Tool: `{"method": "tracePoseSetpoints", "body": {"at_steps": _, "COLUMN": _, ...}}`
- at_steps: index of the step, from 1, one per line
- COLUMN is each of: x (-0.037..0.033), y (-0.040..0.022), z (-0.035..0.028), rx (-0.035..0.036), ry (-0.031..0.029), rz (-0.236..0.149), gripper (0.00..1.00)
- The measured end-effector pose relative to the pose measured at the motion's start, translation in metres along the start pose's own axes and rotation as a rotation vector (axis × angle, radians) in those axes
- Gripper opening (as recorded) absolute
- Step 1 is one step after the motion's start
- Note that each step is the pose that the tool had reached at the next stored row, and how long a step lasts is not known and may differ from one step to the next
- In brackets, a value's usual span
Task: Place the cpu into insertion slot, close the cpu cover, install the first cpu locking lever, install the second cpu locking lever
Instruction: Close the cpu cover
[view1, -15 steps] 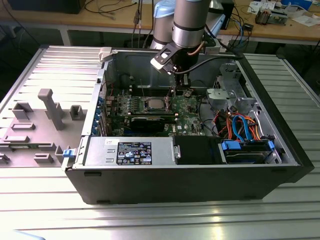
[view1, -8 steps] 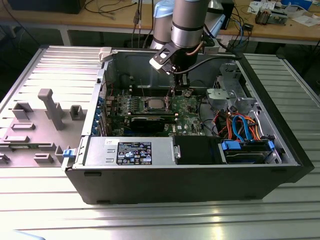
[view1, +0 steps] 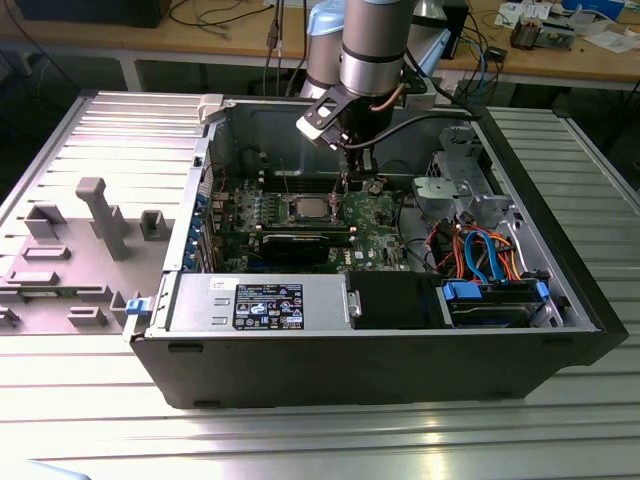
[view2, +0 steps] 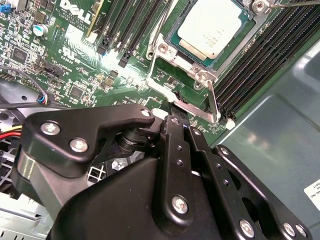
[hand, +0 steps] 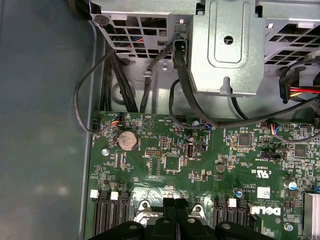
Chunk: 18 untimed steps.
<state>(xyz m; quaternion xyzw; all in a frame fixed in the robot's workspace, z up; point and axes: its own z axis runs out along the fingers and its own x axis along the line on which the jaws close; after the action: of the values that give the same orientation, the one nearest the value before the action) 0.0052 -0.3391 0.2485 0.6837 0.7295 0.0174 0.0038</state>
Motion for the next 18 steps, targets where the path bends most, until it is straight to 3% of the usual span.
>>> {"method": "tracePoseSetpoints", "body": {"at_steps": 18, "x": 0.0003, "y": -0.0041, "z": 0.0001, "rx": 0.0000, "ry": 0.0000, "rz": 0.000, "gripper": 0.11}}
